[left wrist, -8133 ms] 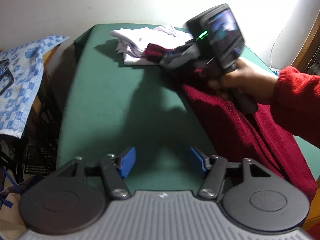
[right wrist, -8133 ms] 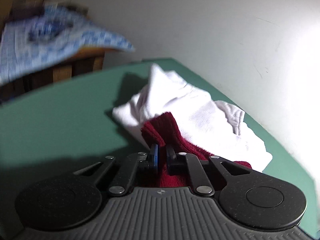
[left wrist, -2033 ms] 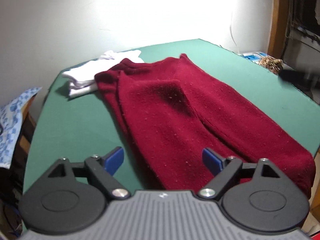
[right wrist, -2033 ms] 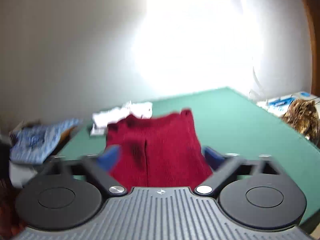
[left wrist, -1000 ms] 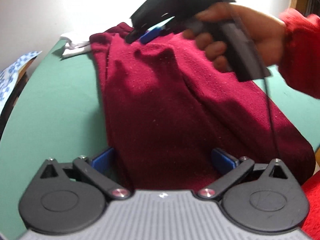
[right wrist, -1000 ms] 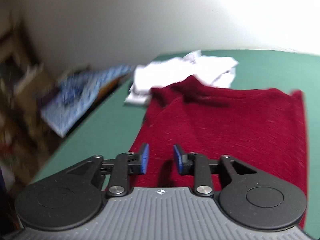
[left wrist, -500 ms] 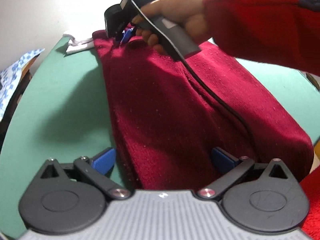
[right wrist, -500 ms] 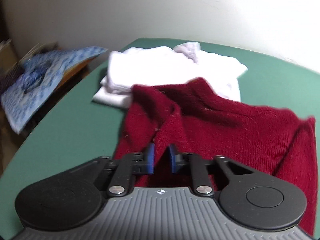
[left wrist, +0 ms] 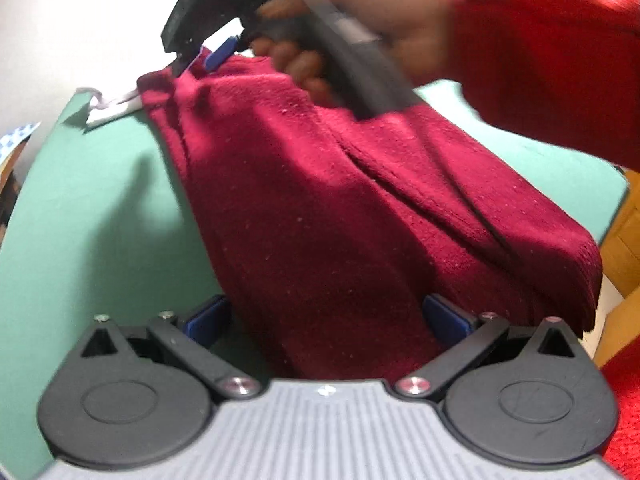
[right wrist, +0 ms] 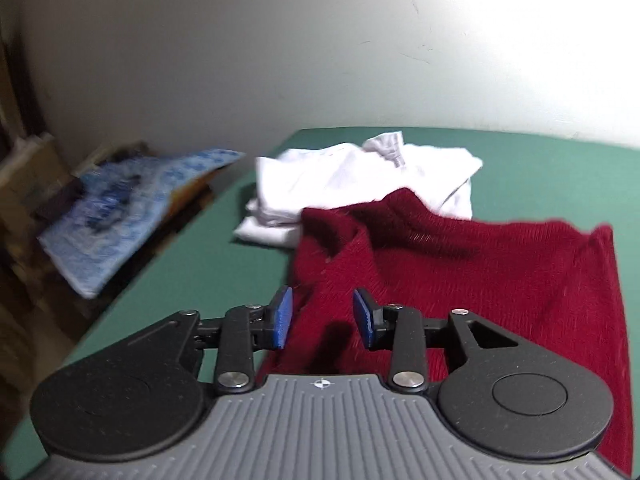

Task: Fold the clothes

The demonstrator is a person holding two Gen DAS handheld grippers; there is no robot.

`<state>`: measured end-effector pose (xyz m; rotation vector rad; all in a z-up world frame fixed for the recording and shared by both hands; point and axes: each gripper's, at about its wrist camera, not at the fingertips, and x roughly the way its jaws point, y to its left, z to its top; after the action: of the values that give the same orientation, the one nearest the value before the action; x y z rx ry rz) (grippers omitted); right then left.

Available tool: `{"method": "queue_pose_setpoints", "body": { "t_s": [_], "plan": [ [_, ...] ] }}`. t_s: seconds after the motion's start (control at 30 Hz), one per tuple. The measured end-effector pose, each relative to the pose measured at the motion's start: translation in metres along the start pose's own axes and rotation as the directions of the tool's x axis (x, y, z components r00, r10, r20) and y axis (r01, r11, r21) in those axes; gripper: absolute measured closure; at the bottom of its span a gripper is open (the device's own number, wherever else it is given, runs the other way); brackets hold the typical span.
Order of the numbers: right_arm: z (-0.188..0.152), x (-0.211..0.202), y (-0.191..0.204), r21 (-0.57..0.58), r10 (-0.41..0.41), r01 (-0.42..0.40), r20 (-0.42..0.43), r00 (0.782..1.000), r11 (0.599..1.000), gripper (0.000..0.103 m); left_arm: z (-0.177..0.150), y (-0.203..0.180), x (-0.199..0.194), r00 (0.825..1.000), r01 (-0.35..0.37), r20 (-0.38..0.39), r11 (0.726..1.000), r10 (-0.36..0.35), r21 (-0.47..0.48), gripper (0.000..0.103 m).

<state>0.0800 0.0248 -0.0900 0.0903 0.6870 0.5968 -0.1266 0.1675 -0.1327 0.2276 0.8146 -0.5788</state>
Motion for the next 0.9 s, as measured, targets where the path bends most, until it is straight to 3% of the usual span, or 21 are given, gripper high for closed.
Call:
{"method": "queue_pose_setpoints", "body": {
  "t_s": [0.1,0.13,0.17,0.2,0.33,0.43,0.53,0.63,0.9],
  "plan": [
    [-0.032,-0.011,-0.004,0.054,0.001,0.004,-0.098,0.995,0.999,0.065,-0.001,-0.001,-0.003,0.999,0.051,0.011,0.998,-0.051,0.041,0.007],
    [-0.044,-0.012,-0.01,0.046,-0.077,0.082,-0.108,0.991,0.996,0.073,-0.001,-0.001,-0.003,0.998,0.068,0.006,0.996,-0.069,0.05,0.007],
    [-0.052,-0.018,-0.014,0.05,-0.113,0.117,-0.076,0.991,0.992,0.091,-0.002,-0.001,-0.003,0.997,0.076,0.005,0.995,-0.077,0.06,0.007],
    [-0.058,-0.03,-0.015,0.082,-0.107,0.112,-0.062,0.992,0.99,0.083,-0.003,-0.001,-0.003,0.996,0.084,0.004,0.994,-0.084,0.067,0.007],
    [-0.081,-0.076,-0.021,0.208,-0.09,0.09,-0.008,0.996,0.974,0.078,-0.001,0.002,-0.006,0.995,0.104,-0.004,0.993,-0.104,0.055,0.01],
    [-0.108,-0.081,-0.013,0.152,-0.092,0.104,-0.082,0.992,0.983,0.079,-0.002,-0.002,-0.009,0.995,0.099,-0.009,0.994,-0.099,0.049,0.01],
    [-0.124,-0.106,-0.01,0.169,-0.116,0.116,-0.014,0.993,0.979,0.076,-0.008,-0.006,-0.008,0.998,0.064,0.001,0.998,-0.064,0.03,0.009],
    [-0.148,-0.126,-0.008,0.126,-0.051,0.056,-0.044,0.998,0.99,0.075,-0.012,-0.008,-0.013,0.999,0.044,-0.01,0.998,-0.045,-0.052,0.01],
    [-0.213,-0.205,-0.009,0.035,0.072,-0.069,-0.077,0.994,0.997,0.074,-0.062,-0.062,-0.044,0.997,-0.068,-0.036,0.996,0.066,-0.054,0.008]
  ]
}}
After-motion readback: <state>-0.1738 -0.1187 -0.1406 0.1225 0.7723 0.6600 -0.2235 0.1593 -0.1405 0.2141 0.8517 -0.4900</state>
